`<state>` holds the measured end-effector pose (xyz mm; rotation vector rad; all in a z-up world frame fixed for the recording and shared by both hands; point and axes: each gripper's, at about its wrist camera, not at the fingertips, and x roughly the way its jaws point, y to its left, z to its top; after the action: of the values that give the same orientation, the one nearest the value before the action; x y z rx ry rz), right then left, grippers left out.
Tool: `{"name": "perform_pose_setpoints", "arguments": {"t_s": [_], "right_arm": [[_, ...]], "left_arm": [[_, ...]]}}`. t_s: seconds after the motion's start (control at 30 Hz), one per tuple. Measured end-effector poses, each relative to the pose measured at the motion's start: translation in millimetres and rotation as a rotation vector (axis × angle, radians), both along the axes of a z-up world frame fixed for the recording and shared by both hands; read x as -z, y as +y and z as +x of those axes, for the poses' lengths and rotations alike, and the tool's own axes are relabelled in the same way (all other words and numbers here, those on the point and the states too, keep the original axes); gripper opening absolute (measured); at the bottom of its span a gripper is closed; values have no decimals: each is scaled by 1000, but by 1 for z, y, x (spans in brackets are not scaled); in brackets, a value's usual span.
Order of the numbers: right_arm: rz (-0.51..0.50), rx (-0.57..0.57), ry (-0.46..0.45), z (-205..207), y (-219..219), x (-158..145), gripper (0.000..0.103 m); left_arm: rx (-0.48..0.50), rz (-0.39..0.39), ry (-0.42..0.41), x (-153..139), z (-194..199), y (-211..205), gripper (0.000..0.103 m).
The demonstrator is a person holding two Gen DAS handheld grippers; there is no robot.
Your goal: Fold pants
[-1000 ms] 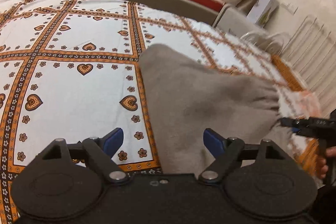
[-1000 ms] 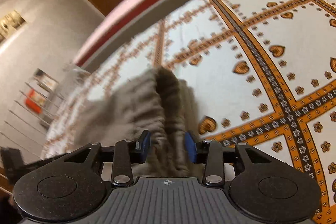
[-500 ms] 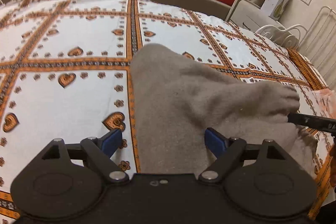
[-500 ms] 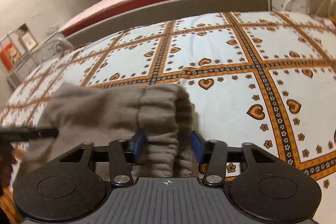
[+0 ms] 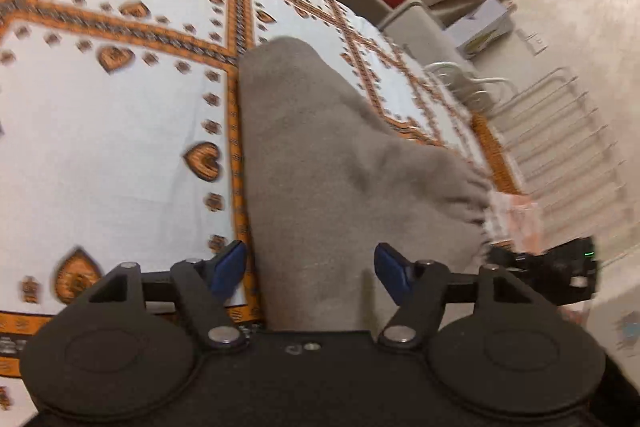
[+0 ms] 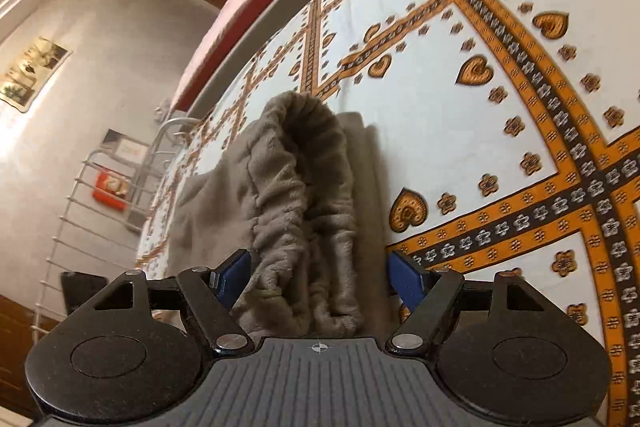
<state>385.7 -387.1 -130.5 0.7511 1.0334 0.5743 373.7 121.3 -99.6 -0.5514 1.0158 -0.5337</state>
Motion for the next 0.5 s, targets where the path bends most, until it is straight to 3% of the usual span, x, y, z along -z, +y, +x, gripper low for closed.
{"name": "perform_pose_setpoints", "arguments": {"t_s": [0.17, 0.23, 0.37, 0.43, 0.47, 0.5], "right_arm": [[9, -3, 30, 12, 5, 6, 75], [14, -18, 34, 16, 9, 9, 75], [51, -36, 40, 27, 14, 18, 75], [56, -51, 35, 35, 19, 20, 75], [49, -59, 32, 35, 22, 19, 74], [37, -73, 25, 37, 26, 16, 63]], "left_arm": [[11, -104, 33, 16, 12, 2, 61], [-4, -135, 45, 24, 18, 6, 54], [-25, -198, 55, 33, 26, 8, 50], [-28, -182, 54, 34, 31, 6, 32], [-30, -183, 55, 34, 33, 5, 28], [-37, -198, 55, 35, 34, 6, 25]]}}
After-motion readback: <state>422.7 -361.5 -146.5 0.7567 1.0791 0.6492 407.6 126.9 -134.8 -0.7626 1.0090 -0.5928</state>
